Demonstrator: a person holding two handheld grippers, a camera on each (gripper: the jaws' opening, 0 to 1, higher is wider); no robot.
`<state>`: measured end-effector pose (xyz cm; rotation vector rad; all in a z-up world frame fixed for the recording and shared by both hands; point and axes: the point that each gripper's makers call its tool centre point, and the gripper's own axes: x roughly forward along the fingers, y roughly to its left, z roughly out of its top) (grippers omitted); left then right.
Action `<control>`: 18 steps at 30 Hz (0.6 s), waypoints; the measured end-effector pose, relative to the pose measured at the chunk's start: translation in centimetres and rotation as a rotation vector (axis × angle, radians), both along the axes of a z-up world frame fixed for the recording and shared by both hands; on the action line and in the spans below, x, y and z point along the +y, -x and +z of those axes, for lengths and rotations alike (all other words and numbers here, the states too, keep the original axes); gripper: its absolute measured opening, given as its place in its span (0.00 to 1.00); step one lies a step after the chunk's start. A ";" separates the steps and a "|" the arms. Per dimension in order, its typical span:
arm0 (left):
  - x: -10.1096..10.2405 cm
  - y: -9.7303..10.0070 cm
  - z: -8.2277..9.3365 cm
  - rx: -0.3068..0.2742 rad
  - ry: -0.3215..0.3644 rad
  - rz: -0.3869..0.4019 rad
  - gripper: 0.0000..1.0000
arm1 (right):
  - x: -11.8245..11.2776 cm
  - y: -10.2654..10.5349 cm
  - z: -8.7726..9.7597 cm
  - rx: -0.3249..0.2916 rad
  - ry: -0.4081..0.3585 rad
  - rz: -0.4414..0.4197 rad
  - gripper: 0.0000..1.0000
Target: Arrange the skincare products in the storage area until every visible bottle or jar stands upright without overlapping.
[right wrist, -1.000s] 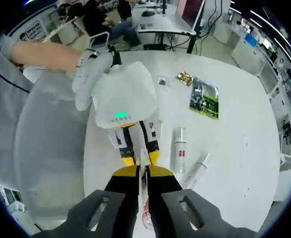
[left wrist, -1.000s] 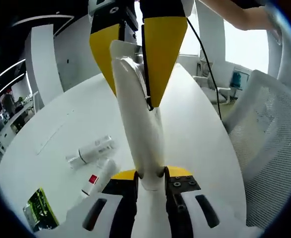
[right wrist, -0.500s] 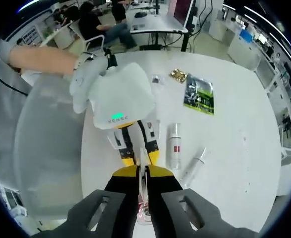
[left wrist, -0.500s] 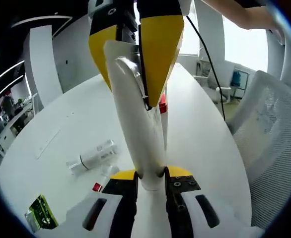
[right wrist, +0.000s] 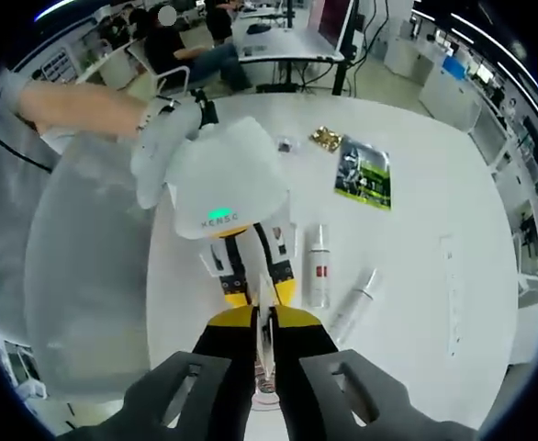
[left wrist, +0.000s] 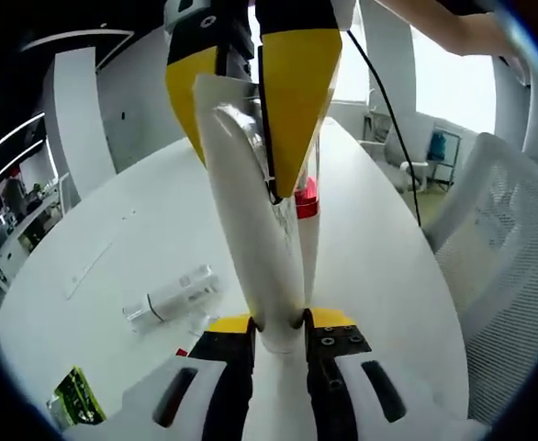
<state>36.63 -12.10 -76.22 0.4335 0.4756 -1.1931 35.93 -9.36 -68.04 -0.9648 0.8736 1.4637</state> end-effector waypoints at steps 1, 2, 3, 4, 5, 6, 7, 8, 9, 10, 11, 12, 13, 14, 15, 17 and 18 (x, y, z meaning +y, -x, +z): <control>0.0 0.0 0.0 0.001 0.000 0.000 0.21 | 0.0 0.0 0.0 -0.001 0.001 0.001 0.06; 0.0 0.0 0.0 0.003 0.000 0.002 0.21 | 0.0 0.0 0.0 0.000 0.002 0.000 0.06; 0.1 -0.1 0.0 0.003 -0.001 0.002 0.21 | 0.0 0.1 0.0 0.001 0.003 0.000 0.06; 0.2 -0.2 0.0 0.001 -0.004 0.003 0.21 | 0.1 0.1 0.0 -0.002 0.001 0.004 0.07; 0.2 -0.2 0.0 0.001 -0.005 0.004 0.21 | 0.1 0.1 -0.1 -0.009 0.001 0.014 0.07; 0.3 -0.2 0.0 0.000 -0.006 0.005 0.21 | 0.1 0.2 -0.3 -0.015 0.010 0.021 0.08; 0.3 -0.2 0.0 0.000 -0.008 0.005 0.21 | 0.1 0.3 -0.3 -0.023 0.016 0.034 0.08; 0.4 -0.3 0.0 -0.006 -0.012 -0.001 0.21 | 0.2 0.3 -0.4 -0.026 0.022 0.042 0.08; 0.4 -0.3 -0.1 -0.008 -0.014 -0.002 0.21 | 0.2 0.4 -0.4 -0.027 0.024 0.044 0.08; 0.4 -0.2 0.0 -0.009 -0.015 -0.003 0.21 | 0.2 0.4 -0.5 -0.029 0.026 0.046 0.09; 0.3 -0.1 0.0 -0.008 -0.016 -0.002 0.22 | 0.2 0.4 -0.5 -0.028 0.028 0.045 0.09; 0.3 -0.1 0.0 -0.009 -0.016 0.002 0.24 | 0.2 0.5 -0.5 -0.024 0.028 0.043 0.09; 0.3 -0.2 0.0 -0.015 -0.014 0.005 0.28 | 0.2 0.5 -0.5 -0.023 0.028 0.039 0.09; 0.3 -0.3 0.1 -0.018 -0.013 0.004 0.31 | 0.2 0.3 -0.5 -0.028 0.026 0.038 0.10; 0.3 -0.3 0.1 -0.020 -0.011 0.001 0.34 | 0.2 0.2 -0.5 -0.032 0.023 0.036 0.11; 0.4 -0.3 0.2 -0.023 -0.010 -0.001 0.34 | 0.2 0.1 -0.5 -0.035 0.018 0.040 0.13; 0.4 -0.3 0.3 -0.025 -0.010 0.000 0.34 | 0.2 0.2 -0.5 -0.033 0.019 0.038 0.13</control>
